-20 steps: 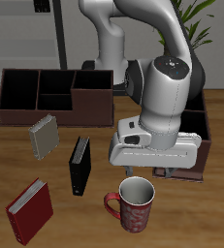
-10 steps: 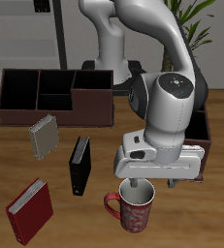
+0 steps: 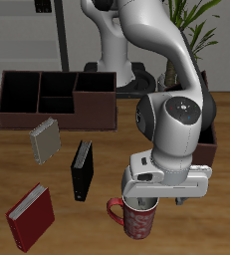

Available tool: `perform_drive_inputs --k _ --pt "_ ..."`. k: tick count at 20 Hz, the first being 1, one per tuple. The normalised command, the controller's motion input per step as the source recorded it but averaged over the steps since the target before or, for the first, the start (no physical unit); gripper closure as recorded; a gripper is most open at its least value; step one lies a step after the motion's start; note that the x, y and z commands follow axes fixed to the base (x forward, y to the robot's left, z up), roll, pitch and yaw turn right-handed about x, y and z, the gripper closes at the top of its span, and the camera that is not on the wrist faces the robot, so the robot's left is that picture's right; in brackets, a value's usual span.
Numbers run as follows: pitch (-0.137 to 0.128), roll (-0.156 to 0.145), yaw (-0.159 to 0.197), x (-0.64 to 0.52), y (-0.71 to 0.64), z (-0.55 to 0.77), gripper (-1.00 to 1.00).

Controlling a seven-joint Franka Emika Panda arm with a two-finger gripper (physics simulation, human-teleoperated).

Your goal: Place the red mug into the back desk caddy's right compartment

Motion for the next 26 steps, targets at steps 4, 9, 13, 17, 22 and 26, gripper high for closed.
perform_drive_inputs --k 4,9,13,17,22,26 --pt "0.044 0.017 -0.003 0.03 0.02 -0.29 -1.00" --pt "0.027 -0.001 -0.011 -0.01 -0.09 -0.17 1.00" --pt "0.007 -0.022 0.000 -0.01 -0.20 -0.02 1.00" --pt "0.000 -0.021 0.012 -0.05 -0.18 0.04 1.00" --pt "-0.024 -0.010 0.015 -0.12 -0.16 0.19 1.00" --pt "-0.068 -0.025 0.030 -0.19 -0.23 0.50 1.00"
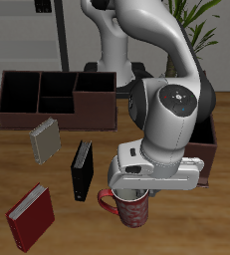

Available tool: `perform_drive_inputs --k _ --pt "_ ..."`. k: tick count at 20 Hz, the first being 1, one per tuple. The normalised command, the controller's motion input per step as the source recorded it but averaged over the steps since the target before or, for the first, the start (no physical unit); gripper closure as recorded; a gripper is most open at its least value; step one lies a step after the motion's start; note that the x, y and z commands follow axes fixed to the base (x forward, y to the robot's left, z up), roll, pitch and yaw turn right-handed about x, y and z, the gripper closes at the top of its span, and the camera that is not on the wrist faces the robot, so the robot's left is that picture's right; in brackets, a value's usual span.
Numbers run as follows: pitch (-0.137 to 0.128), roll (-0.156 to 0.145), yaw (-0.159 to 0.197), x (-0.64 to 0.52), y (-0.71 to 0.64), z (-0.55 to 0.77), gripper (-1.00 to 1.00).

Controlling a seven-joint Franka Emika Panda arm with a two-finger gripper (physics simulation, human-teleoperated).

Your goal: Place the red mug into the back desk caddy's right compartment

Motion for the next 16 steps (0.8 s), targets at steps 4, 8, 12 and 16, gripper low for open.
perform_drive_inputs --k 4,8,12,16 --pt "-0.063 -0.021 0.018 -0.24 -0.20 0.52 1.00" --pt "-0.065 -0.014 0.016 -0.29 -0.17 0.53 1.00" --pt "-0.063 -0.014 -0.015 -0.33 -0.21 0.56 1.00" --pt "-0.049 -0.012 -0.004 -0.32 -0.11 0.43 1.00"
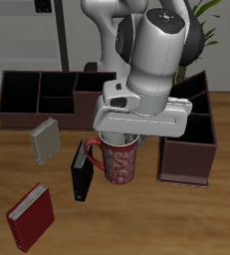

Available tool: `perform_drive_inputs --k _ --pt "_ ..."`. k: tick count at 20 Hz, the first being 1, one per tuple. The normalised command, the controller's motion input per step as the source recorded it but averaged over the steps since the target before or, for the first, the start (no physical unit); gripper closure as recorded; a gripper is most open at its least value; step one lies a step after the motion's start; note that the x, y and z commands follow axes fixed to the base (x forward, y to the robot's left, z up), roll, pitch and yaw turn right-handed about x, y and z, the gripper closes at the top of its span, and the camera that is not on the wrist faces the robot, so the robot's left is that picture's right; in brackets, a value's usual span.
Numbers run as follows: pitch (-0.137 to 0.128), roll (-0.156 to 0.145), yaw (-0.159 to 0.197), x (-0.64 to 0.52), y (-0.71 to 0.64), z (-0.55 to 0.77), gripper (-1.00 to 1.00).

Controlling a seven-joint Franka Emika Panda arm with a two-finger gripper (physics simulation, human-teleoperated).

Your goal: Place the red mug into the back desk caddy's right compartment

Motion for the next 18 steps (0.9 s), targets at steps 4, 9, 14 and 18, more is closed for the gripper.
perform_drive_inputs --k 4,9,14,18 --pt "-0.037 -0.007 0.003 -0.27 -0.03 0.34 1.00" --pt "-0.026 0.010 0.000 -0.33 0.03 0.28 1.00" --pt "-0.030 0.001 -0.011 -0.32 -0.05 0.27 1.00" --pt "-0.041 0.002 -0.030 -0.35 -0.10 0.26 1.00"
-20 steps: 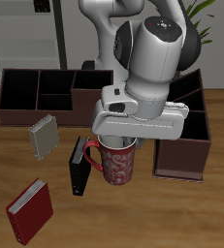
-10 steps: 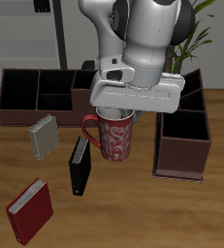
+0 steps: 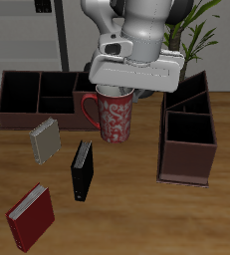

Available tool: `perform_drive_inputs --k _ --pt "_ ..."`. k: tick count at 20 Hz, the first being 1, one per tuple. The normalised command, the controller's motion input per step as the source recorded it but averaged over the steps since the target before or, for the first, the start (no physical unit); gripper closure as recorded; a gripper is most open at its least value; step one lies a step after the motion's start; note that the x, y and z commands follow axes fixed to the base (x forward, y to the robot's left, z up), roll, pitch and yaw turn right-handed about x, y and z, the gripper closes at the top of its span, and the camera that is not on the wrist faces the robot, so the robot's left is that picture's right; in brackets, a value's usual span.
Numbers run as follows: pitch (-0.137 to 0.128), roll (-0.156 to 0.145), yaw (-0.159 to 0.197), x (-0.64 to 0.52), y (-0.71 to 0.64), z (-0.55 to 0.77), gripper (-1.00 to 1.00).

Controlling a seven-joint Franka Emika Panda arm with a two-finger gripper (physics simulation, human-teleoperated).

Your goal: Place the red mug into the back desk caddy's right compartment

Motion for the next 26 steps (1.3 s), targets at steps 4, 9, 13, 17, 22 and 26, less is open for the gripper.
perform_drive_inputs --k 4,9,13,17,22,26 --pt "-0.032 0.010 -0.006 -0.40 -0.07 0.20 1.00" --pt "-0.054 -0.015 0.003 -0.43 -0.14 0.16 1.00" --pt "-0.021 -0.005 -0.008 -0.40 -0.18 0.09 1.00" --pt "-0.032 -0.033 -0.023 -0.43 -0.24 0.18 1.00" --pt "-0.016 -0.051 -0.032 -0.34 -0.21 0.11 1.00" --pt "-0.023 -0.032 -0.016 -0.40 -0.04 0.05 1.00"
